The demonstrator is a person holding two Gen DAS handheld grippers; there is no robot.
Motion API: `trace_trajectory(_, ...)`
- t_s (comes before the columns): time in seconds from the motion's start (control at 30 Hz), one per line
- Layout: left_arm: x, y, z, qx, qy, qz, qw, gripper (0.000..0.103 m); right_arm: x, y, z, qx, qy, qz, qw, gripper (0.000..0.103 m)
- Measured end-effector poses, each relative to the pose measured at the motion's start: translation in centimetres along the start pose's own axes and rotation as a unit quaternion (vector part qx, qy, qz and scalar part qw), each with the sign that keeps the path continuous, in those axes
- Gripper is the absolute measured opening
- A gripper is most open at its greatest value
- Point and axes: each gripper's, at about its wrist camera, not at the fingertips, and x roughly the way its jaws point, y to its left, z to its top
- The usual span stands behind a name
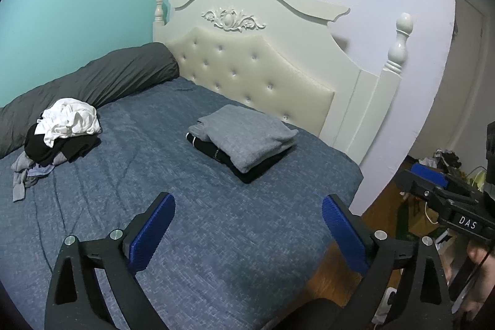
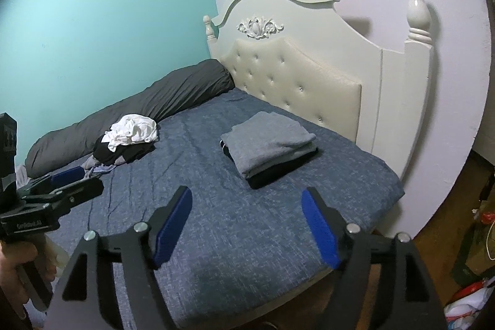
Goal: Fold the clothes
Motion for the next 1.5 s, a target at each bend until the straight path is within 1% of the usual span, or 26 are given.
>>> trace_trajectory(0.13, -0.3, 0.0, -0.4, -0.002, 0.002, -0.002, 1.0, 0.099, -0.3, 0.1, -0.3, 0.0, 0.0, -0.005, 1.0, 0.08)
trace_trajectory(0.2, -0.5, 0.0, -0.6, -0.002, 0.001, -0.004, 1.0, 0.1, -0.4, 0.2, -0.5, 0.0, -0.002, -0.009, 1.0, 0.086)
trace_trajectory(0.3, -0.8, 0.2, -0.8, -0.004, -0.001, -0.005, 1.0, 0.103, -0.7, 0.3, -0.8, 0.0, -0.005, -0.013, 1.0, 0.091)
trace_trajectory(0.4, -1.2, 0.3, -1.0, -0.006, -0.003, -0.006, 1.0, 0.103, -0.9, 0.3, -1.0, 0.004, -0.006, -0.016, 1.0, 0.097)
trace_trajectory(0.8, -1.9, 0.8, -1.7, -0.008, -0.004, -0.001, 1.0, 0.103, -1.3, 0.6, -1.7, 0.014, -0.003, -0.022, 1.0, 0.101)
trace_trajectory(1.3, -2.6, 0.7, -2.5, -0.007, -0.014, 0.004, 0.9999, 0.103, -1.6, 0.9, -2.1, 0.01, -0.003, -0.022, 1.0, 0.101)
trace_trajectory(1.5, -2.7, 0.6, -2.7, -0.003, -0.009, 0.008, 0.9999, 0.103, -1.7, 0.9, -2.2, 0.01, -0.004, -0.023, 1.0, 0.101)
